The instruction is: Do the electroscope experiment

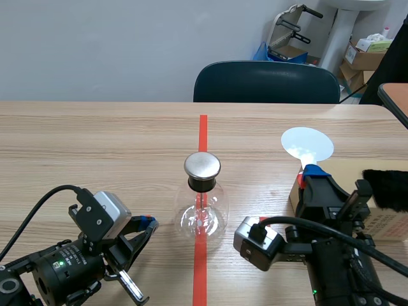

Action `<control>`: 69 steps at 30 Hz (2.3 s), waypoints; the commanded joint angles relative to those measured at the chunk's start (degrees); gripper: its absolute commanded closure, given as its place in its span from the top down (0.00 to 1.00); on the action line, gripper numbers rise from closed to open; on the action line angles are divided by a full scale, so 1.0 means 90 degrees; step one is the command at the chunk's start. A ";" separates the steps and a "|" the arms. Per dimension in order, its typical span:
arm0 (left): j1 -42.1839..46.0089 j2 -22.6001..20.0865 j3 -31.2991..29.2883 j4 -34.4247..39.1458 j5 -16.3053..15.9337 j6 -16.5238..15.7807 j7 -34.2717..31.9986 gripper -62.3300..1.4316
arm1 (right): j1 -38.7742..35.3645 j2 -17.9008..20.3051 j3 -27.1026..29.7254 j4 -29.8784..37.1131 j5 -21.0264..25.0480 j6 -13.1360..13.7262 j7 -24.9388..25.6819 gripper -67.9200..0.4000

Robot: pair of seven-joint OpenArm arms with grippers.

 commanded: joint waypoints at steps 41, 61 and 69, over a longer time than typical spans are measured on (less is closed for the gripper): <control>0.1134 -0.2555 -0.0231 0.2098 -0.1525 -0.1647 -0.1919 0.50 | -0.1188 -0.0886 0.5345 0.0478 0.3721 -0.0388 0.7643 0.03; 0.2778 -0.3721 -0.0231 0.3065 -0.1460 -0.1591 -0.3096 0.50 | -0.0644 -0.1175 0.6365 -0.1421 0.3135 -0.0388 0.8310 0.03; 0.2793 -0.3723 -0.0231 0.3065 -0.1195 -0.1593 -0.2992 0.62 | -0.0563 -0.1222 0.6368 -0.1819 0.2516 -0.0388 0.7832 0.03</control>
